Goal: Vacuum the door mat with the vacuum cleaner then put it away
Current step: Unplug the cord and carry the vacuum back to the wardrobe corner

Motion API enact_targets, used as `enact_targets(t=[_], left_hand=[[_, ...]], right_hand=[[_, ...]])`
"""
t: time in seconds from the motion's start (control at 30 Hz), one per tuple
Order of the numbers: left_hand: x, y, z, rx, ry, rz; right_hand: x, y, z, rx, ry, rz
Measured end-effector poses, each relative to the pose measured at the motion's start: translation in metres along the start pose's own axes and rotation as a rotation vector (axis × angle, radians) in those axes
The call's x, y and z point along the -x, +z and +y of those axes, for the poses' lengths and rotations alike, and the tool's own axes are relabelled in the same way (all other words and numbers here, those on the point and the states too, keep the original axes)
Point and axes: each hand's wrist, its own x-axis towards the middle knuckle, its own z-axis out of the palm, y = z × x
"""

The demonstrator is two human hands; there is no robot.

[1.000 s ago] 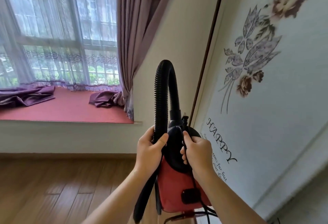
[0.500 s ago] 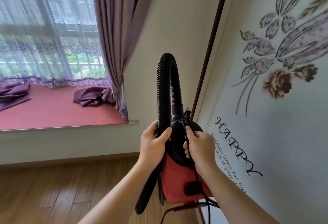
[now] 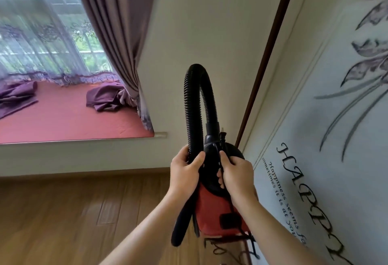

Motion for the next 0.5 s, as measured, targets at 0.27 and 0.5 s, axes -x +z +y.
enact_targets(t=[0.27,0.5], left_hand=[[-0.065,0.024,-0.065,-0.038,-0.133,0.043],[-0.109,0.025,-0.138,-0.094,-0.241,0.038]], right_hand=[[-0.084,0.017,0.052,0.079,0.069,-0.036],[-0.135,0.041,0.112,0.146,0.157,-0.027]])
